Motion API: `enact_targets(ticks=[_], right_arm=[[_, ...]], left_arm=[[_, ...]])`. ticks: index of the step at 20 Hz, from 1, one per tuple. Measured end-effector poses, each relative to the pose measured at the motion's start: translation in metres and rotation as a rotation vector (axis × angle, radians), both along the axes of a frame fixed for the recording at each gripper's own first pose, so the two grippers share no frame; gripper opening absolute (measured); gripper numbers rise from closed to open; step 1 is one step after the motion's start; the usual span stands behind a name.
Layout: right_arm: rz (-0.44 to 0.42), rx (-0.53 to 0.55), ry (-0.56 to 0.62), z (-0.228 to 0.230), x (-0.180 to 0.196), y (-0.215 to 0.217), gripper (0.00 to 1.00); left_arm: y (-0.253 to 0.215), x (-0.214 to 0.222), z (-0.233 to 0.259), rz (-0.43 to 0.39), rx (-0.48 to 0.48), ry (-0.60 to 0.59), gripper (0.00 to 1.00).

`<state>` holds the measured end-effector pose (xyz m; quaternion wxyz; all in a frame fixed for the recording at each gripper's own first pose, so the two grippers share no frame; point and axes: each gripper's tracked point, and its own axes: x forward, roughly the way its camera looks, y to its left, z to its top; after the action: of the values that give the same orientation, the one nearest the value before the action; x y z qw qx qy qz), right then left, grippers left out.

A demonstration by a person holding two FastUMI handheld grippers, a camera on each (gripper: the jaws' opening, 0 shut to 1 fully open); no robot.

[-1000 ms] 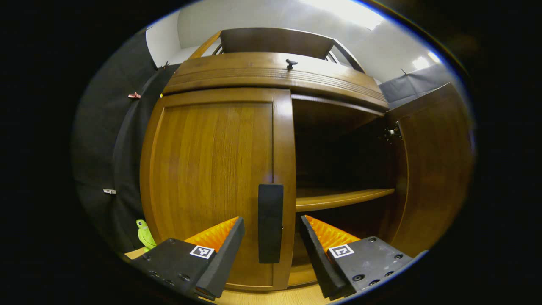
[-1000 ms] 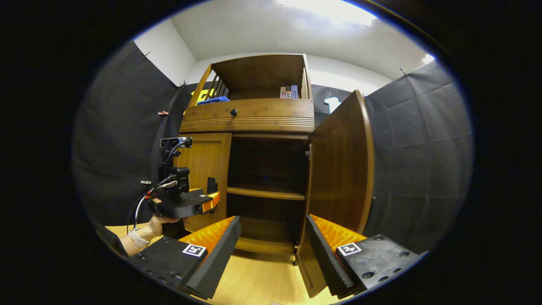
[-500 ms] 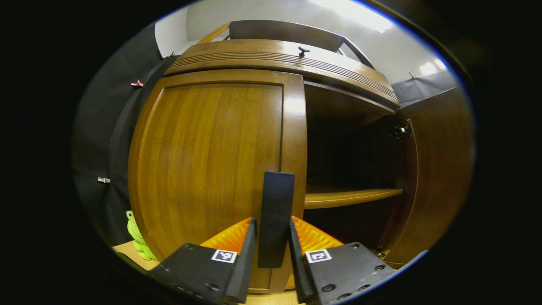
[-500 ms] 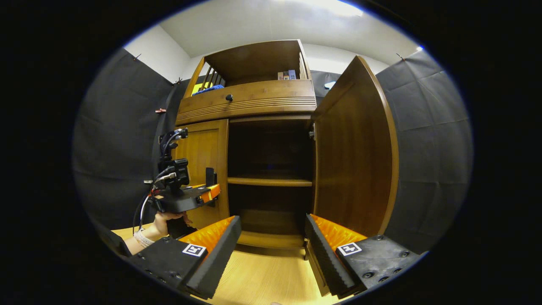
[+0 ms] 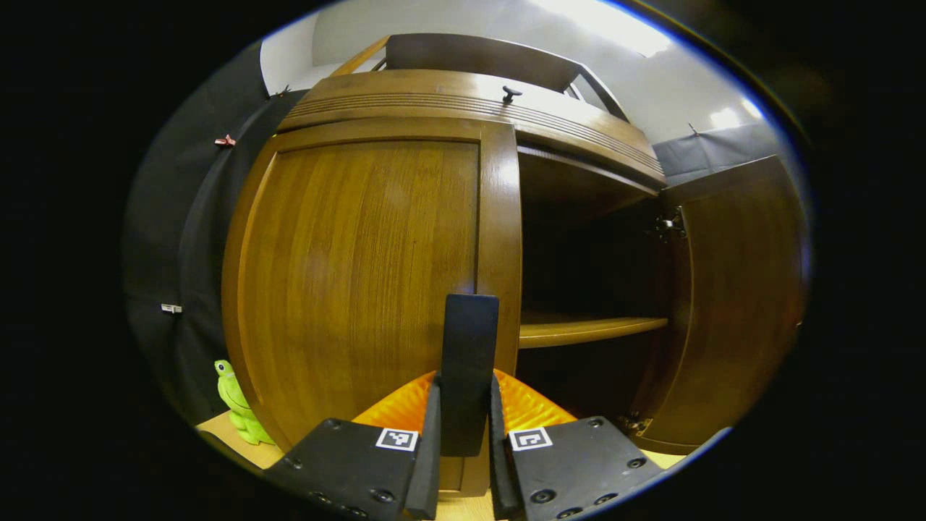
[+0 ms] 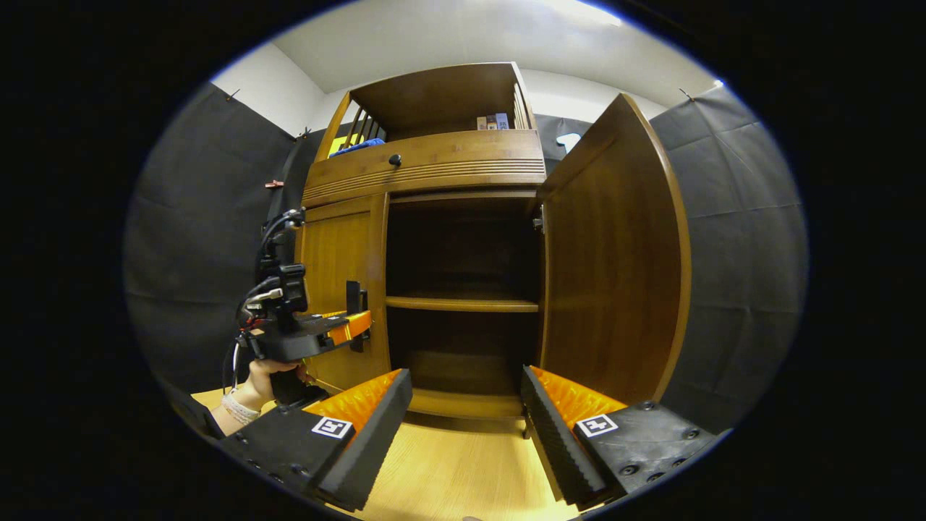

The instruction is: Open the right door of the double-door shoe cabinet with the right hand, and open the left door with the left hand.

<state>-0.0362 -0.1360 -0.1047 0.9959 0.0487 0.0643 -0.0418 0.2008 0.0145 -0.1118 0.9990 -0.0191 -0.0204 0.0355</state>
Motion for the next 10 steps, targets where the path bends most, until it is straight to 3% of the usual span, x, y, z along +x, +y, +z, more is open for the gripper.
enact_targets(ticks=[5, 10], right_arm=[[0.025, -0.009, 0.009, 0.004, 0.004, 0.022, 0.96], [0.090, 0.016, -0.006, 0.012, 0.017, 0.061, 0.96]], left_arm=[[0.005, -0.066, 0.005, -0.067, -0.008, 0.003, 0.32], [0.028, -0.121, 0.010, -0.067, -0.029, 0.016, 0.31]])
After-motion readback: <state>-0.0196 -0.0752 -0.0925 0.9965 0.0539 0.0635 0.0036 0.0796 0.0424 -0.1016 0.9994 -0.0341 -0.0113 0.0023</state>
